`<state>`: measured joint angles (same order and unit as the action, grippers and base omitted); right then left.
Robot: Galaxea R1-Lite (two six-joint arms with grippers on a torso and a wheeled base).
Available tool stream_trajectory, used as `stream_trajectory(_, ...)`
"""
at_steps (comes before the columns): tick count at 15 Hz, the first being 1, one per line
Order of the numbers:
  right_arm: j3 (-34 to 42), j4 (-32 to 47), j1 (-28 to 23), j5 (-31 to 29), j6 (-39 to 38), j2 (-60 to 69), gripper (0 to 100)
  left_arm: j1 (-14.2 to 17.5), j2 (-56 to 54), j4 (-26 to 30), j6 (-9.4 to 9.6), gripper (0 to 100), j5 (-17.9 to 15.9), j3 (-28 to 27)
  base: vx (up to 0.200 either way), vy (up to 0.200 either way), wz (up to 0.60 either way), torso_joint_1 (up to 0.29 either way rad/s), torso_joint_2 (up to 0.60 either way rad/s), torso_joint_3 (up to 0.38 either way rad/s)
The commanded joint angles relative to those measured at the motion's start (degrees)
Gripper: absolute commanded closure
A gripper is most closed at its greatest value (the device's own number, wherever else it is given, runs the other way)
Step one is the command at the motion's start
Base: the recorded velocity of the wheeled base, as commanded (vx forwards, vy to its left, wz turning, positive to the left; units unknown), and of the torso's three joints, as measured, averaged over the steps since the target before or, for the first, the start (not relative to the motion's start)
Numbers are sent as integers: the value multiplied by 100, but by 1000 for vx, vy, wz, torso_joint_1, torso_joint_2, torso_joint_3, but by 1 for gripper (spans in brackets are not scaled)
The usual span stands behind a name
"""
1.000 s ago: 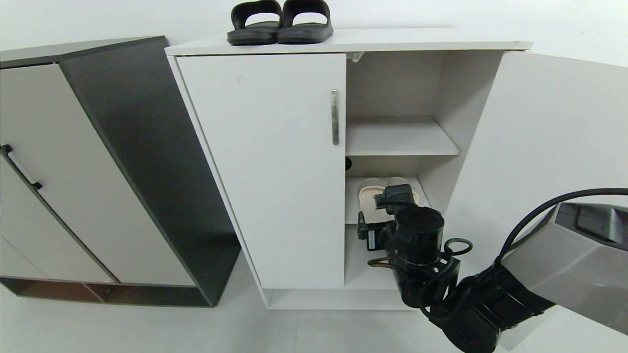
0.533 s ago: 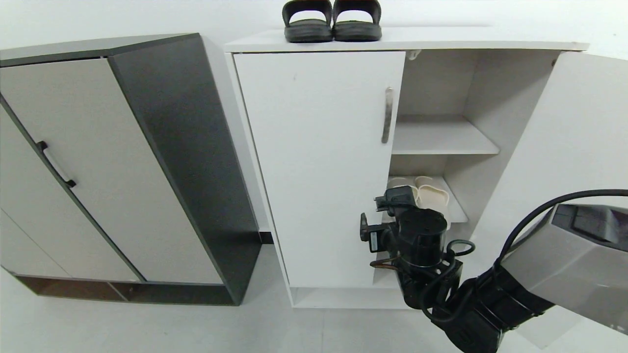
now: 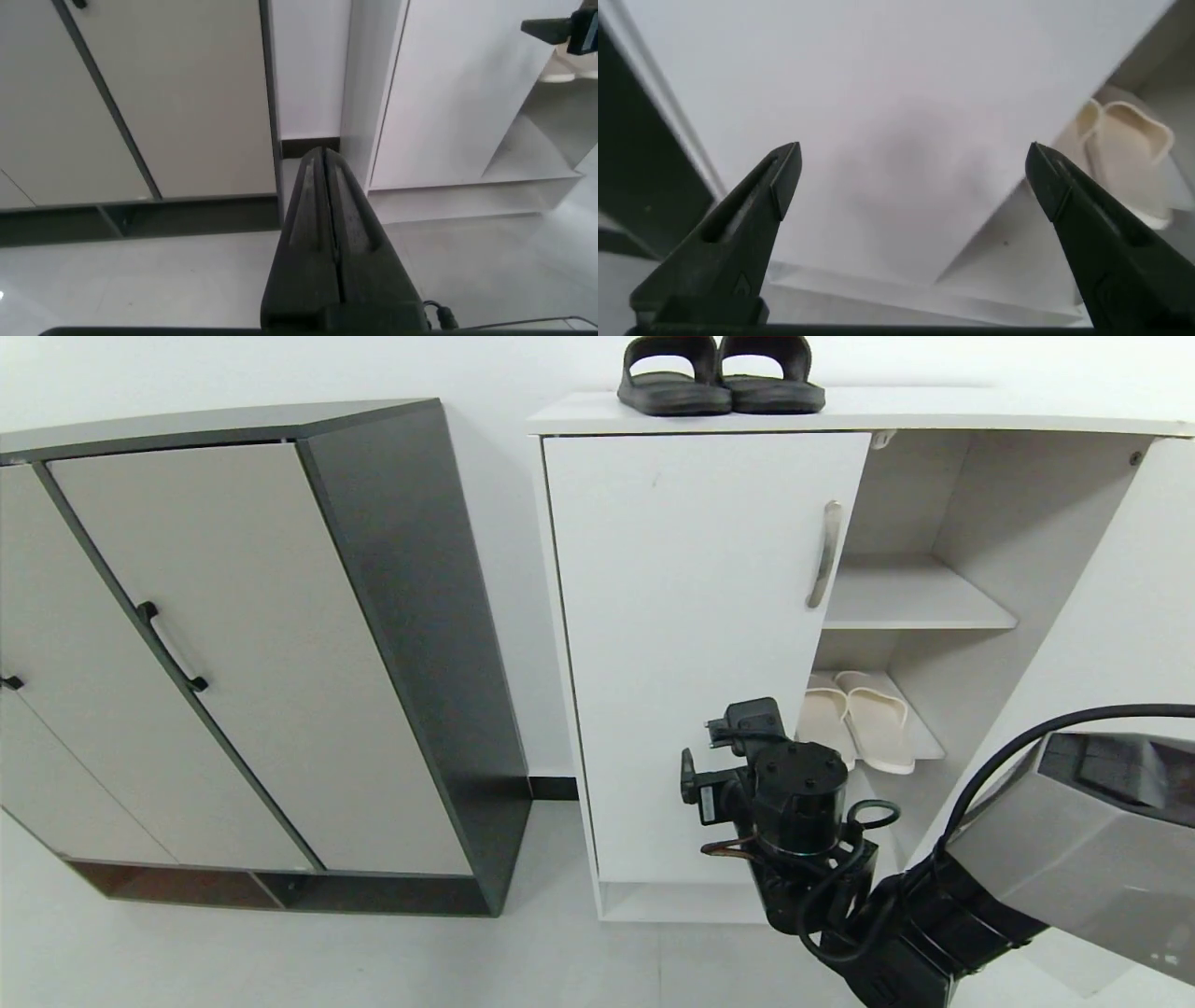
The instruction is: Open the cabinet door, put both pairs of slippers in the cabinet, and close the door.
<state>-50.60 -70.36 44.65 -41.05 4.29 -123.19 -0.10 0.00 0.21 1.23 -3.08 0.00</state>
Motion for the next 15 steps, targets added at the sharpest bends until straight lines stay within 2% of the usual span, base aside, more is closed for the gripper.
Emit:
stream_trajectory(1, -2, -4, 8, 0, 2, -21, 0, -8, 9, 6, 0, 100, 1, 0, 0, 0, 0, 0, 0, 0)
stream_trajectory(13, 24, -21, 8, 35, 46, -56, 0, -8, 9, 6, -9, 100, 1, 0, 0, 0, 0, 0, 0, 0)
stream_trajectory(15, 24, -21, 8, 35, 46, -56, 0, -8, 9, 6, -9, 100, 10, 0, 0, 0, 0, 7, -215, -239)
